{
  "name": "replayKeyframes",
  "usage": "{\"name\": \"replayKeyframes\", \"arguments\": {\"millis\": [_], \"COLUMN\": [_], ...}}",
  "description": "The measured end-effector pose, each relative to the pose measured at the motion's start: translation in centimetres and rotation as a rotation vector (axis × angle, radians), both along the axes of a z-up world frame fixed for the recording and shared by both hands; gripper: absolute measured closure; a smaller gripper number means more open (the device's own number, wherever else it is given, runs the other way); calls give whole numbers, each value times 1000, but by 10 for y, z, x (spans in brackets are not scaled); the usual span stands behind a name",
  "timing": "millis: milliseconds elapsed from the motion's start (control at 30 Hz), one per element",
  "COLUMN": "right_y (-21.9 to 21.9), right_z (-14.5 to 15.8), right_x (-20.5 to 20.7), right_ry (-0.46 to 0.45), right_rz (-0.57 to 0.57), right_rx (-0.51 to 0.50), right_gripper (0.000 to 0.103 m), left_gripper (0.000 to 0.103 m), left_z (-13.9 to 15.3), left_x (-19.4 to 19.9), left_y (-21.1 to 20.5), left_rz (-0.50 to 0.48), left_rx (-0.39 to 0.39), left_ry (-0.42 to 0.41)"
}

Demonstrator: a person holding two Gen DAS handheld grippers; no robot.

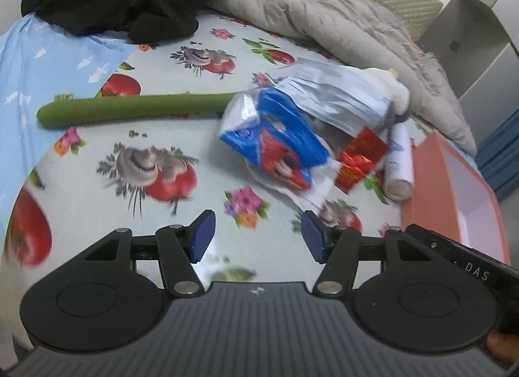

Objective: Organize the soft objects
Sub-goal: 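Move both tools back toward the snack bag and red tea packet, then grasp the blue snack bag with the left tool while the right tool grasps the red tea packet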

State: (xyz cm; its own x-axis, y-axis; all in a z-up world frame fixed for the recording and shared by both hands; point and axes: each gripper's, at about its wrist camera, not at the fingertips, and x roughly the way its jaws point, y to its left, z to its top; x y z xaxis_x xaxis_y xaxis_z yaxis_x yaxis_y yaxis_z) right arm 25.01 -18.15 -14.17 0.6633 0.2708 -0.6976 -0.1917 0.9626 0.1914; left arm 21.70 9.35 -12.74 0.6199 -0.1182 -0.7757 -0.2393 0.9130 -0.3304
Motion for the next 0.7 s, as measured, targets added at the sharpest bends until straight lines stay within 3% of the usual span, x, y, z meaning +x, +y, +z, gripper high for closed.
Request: {"name": "replayKeyframes", "arguments": {"millis": [100, 167, 300, 500, 700], "right_y": [0, 1, 4, 5, 14], "right_z": [-10, -14, -23, -39, -55], "right_x": [26, 39, 67, 106, 129], "right_ry": [25, 23, 18, 51, 62], "right_rz": [-18, -26, -58, -113, -143], "right_rx": [11, 21, 20, 62, 16], "right_gripper": [47, 36, 36, 36, 36], "left_gripper": [39, 38, 30, 30, 31], "left_z": [-9, -14, -26, -42, -51], "left_x": [24, 38, 65, 96, 107], "left_y": [6, 12, 23, 31, 35], "left_rz": [6, 14, 34, 61, 94], "left_rx": [14, 12, 10, -2, -38], "left_ry": [8, 7, 4, 2, -4]}}
